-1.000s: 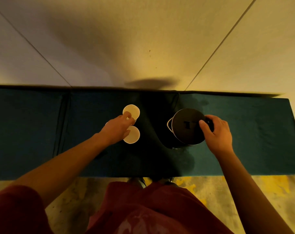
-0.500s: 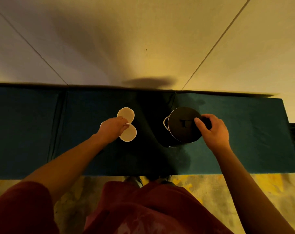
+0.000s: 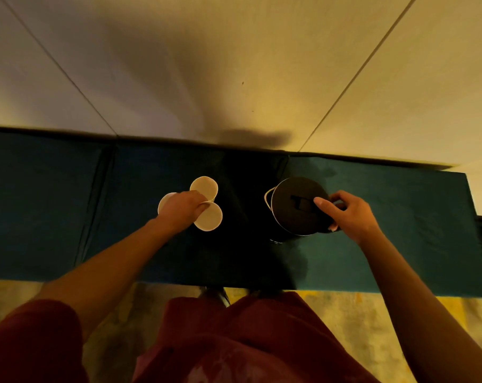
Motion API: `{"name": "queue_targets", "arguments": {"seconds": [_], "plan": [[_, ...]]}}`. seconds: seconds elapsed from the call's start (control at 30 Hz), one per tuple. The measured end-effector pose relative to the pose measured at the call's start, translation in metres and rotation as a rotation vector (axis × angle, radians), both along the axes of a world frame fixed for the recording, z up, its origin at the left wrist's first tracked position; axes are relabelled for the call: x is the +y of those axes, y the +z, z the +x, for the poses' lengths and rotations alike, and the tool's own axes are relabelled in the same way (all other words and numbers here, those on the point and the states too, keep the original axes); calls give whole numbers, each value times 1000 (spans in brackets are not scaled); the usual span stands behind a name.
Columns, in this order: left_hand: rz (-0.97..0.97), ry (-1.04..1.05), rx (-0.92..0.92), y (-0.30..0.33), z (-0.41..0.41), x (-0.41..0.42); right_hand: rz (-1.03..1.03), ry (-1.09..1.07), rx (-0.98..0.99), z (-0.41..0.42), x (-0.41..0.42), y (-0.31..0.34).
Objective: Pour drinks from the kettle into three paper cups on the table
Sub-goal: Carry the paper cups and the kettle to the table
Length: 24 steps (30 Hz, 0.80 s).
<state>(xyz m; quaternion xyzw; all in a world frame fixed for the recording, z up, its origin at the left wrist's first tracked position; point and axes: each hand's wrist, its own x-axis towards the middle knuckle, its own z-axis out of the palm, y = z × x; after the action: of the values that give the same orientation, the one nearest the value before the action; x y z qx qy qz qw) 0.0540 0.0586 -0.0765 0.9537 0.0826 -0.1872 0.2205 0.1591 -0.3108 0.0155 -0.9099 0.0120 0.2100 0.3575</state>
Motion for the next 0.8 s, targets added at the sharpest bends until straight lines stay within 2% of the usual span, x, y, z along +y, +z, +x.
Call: {"name": "queue_targets", "arguments": {"seconds": [0.2, 0.3, 0.43, 0.57, 0.77, 0.8], "plan": [[25, 125, 4, 10, -3, -19, 56, 141, 110, 2, -4, -2], [38, 231, 4, 16, -8, -35, 160, 180, 136, 9, -13, -8], [20, 359, -7, 28, -9, -59, 288, 240, 66, 23, -9, -3], [36, 475, -7, 39, -20, -85, 286, 229, -32, 32, -7, -2], [72, 683, 15, 51, -70, -113, 418, 312, 21, 46, -9, 14], [73, 762, 10, 58, -91, -120, 444, 379, 21, 42, -1, 21]]}}
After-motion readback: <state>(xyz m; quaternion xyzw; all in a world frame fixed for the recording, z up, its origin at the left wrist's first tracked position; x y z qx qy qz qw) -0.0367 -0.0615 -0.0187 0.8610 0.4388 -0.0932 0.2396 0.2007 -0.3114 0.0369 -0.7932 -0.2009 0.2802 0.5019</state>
